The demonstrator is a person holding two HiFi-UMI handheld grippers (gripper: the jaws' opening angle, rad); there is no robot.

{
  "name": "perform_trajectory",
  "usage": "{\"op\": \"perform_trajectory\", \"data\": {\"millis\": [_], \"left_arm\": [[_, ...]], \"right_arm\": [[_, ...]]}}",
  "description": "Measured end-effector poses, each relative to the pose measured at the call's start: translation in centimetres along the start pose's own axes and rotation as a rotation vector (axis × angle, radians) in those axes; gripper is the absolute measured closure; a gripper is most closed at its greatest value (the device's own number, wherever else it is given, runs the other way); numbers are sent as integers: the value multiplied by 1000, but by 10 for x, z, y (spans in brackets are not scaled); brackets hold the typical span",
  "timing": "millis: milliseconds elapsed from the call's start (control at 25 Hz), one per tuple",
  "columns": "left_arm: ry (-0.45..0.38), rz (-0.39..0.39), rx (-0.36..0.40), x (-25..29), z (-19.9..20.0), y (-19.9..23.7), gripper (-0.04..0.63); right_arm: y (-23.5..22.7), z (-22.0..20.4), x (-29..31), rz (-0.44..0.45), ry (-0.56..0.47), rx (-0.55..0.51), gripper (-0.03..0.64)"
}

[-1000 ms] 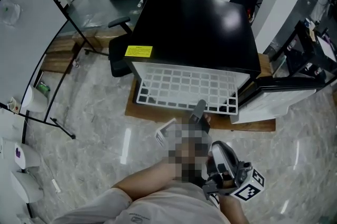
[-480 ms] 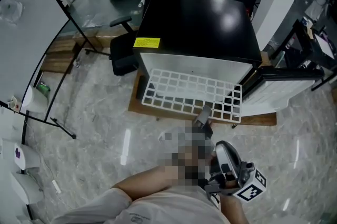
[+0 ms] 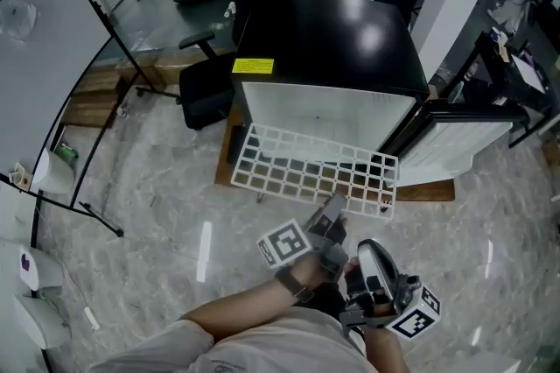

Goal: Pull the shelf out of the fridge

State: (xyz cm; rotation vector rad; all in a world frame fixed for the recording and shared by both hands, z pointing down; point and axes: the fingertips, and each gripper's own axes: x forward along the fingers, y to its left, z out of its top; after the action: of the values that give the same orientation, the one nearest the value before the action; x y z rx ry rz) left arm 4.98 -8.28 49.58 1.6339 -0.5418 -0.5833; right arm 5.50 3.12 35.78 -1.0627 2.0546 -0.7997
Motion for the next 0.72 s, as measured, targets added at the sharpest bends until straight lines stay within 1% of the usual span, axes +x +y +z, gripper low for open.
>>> {"op": "perform_trajectory", "data": {"millis": [240, 400, 520, 720], "left_arm": [[5, -12, 16, -16, -8, -8, 578], [-7, 10, 69, -30, -16, -13, 578], [-26, -5, 48, -40, -29, -20, 578], [-67, 1, 40, -58, -50, -26, 578]], "right_arm": [[11, -3, -3, 13, 24, -7, 606], [18, -6, -13, 28, 56, 1, 606], [30, -10, -23, 49, 88, 5, 606], [49, -15, -46, 93, 149, 5, 606]]}}
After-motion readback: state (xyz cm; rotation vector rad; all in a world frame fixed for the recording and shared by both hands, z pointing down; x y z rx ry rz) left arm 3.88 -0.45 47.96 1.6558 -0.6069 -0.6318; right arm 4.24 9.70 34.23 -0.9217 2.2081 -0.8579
